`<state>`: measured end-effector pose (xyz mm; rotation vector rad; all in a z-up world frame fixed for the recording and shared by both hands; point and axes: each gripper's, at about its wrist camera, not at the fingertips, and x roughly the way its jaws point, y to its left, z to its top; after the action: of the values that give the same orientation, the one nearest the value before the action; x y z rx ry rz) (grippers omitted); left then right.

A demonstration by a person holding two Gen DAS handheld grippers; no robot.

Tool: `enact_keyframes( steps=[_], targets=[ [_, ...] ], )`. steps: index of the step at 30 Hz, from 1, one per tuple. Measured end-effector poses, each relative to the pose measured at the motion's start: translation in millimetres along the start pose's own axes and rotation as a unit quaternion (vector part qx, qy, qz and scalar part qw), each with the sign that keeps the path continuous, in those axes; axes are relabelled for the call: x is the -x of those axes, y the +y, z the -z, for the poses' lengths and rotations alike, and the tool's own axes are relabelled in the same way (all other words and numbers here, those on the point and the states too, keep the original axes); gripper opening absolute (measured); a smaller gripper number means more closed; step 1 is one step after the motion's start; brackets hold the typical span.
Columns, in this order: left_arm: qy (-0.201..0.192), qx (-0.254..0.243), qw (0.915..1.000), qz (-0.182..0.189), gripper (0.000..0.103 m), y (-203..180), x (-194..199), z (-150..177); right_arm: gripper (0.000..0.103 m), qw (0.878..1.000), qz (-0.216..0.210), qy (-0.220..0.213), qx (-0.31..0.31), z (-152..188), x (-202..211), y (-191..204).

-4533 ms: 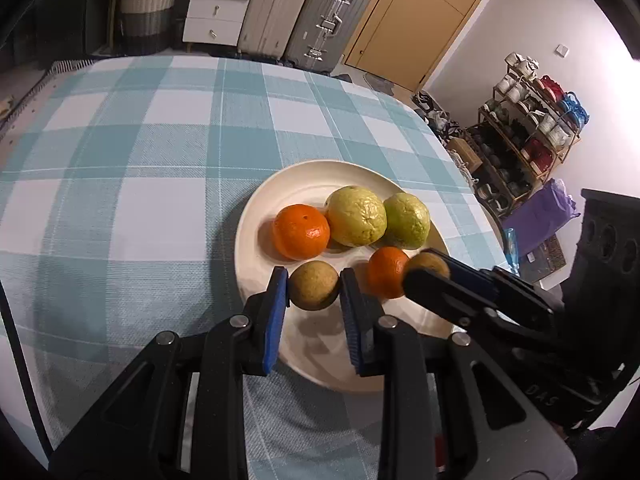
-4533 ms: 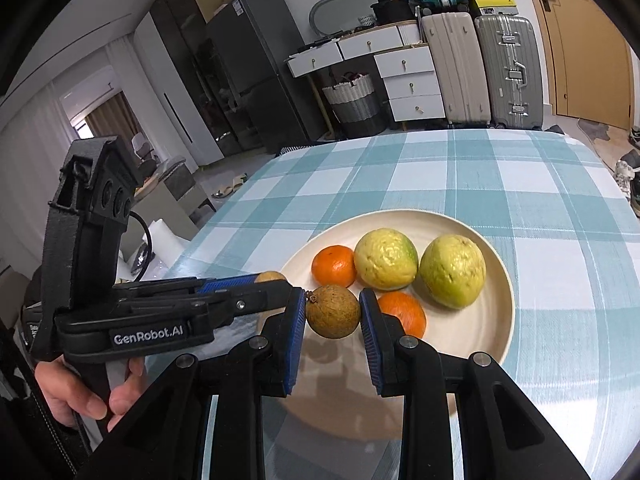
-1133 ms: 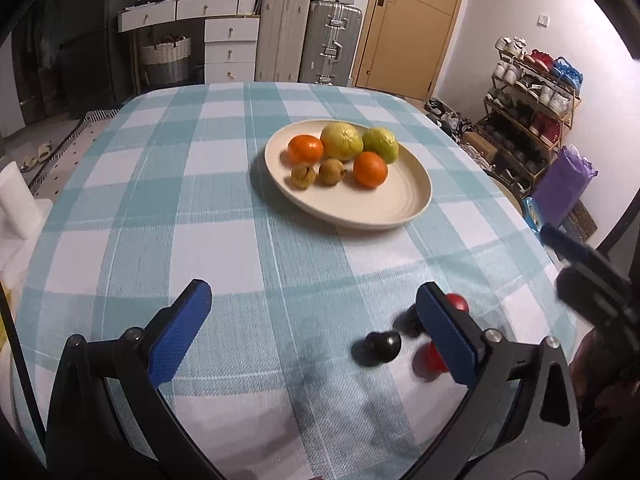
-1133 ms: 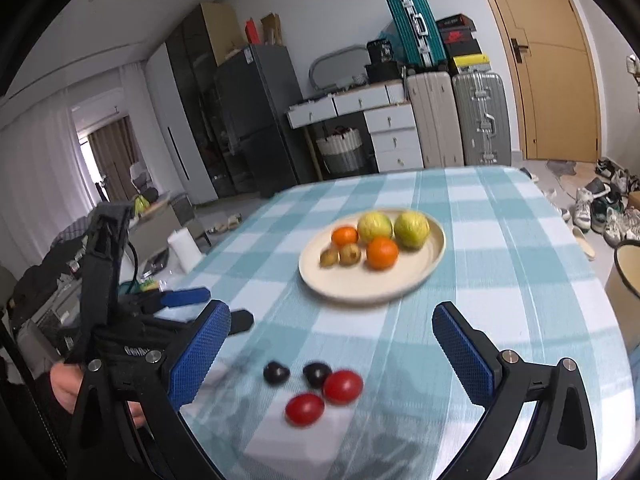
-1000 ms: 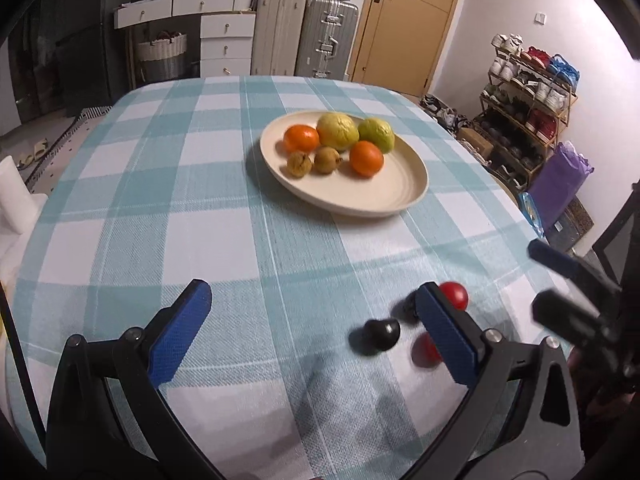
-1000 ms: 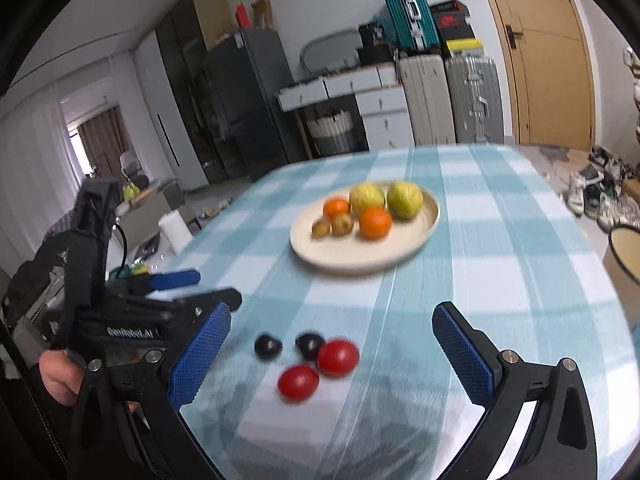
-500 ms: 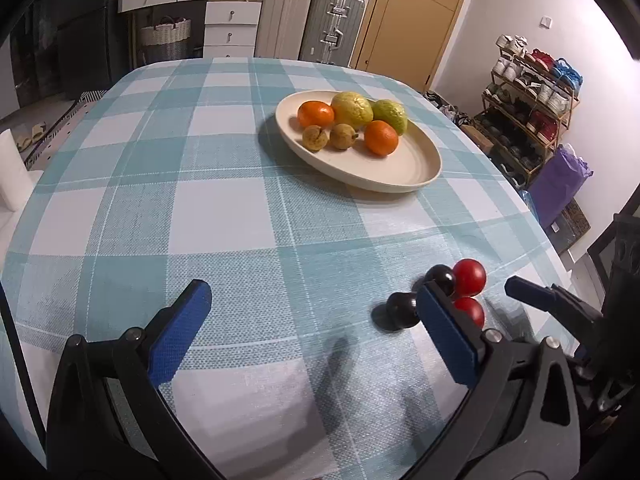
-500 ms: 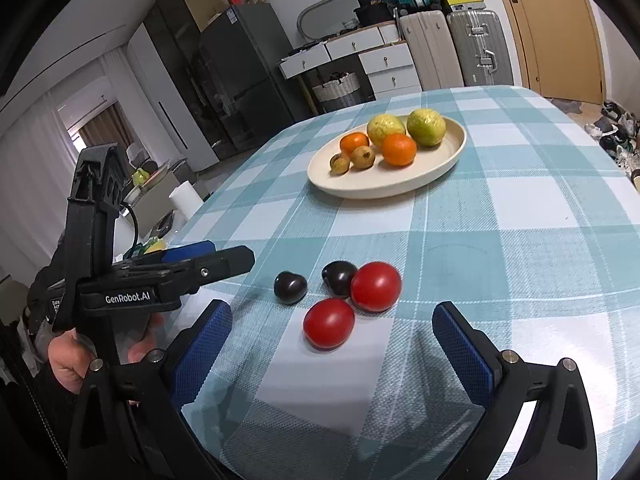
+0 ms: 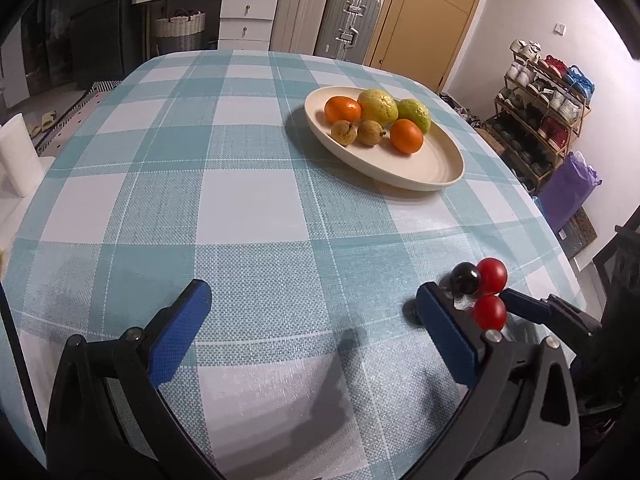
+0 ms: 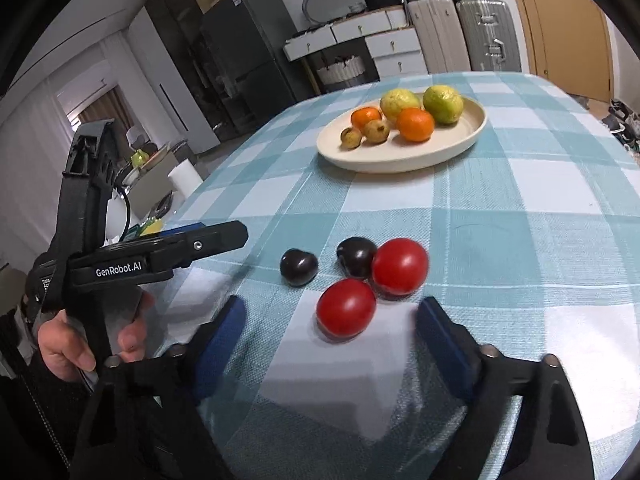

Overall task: Organize fruits
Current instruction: 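Grasp a red tomato with the right gripper, then lift the red tomato with the right gripper while the left gripper grasps a dark plum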

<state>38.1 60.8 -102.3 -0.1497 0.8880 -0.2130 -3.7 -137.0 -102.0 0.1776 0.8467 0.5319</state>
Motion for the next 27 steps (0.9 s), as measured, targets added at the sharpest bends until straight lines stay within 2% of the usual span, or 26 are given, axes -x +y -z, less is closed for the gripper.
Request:
enact_keyframes(
  steps=[3, 5, 8, 17, 24, 27],
  targets=[
    [-0.001, 0.000, 1.0000, 0.000, 0.102, 0.0, -0.1, -0.1, 0.064, 1.000, 0.016, 0.004, 0.006, -0.7, -2.7, 1.7],
    [-0.001, 0.001, 1.0000, 0.000, 0.102, 0.0, 0.1, 0.2, 0.043, 1.000, 0.024, 0.006, 0.010, -1.2, -3.6, 1.6],
    [0.000, 0.000, 1.0000, -0.001, 0.102, 0.1, 0.2, -0.1, 0.031, 1.000, 0.014, 0.005, 0.004, -0.5, -4.0, -3.3],
    [0.000, 0.003, 1.0000, 0.000, 0.102, -2.3, 1.3, 0.8, 0.030, 1.000, -0.024, 0.011, -0.001, 2.5, -0.6, -3.5],
    [0.003, -0.001, 1.0000, 0.009, 0.102, -8.3, 0.5, 0.4, 0.030, 0.999, -0.029, -0.012, 0.012, -1.2, 10.0, 0.4],
    [0.008, -0.010, 0.9999, 0.001, 0.102, -14.8, -1.7, 0.5, 0.030, 0.999, -0.023, -0.025, 0.013, -5.3, 17.4, -3.8]
  ],
)
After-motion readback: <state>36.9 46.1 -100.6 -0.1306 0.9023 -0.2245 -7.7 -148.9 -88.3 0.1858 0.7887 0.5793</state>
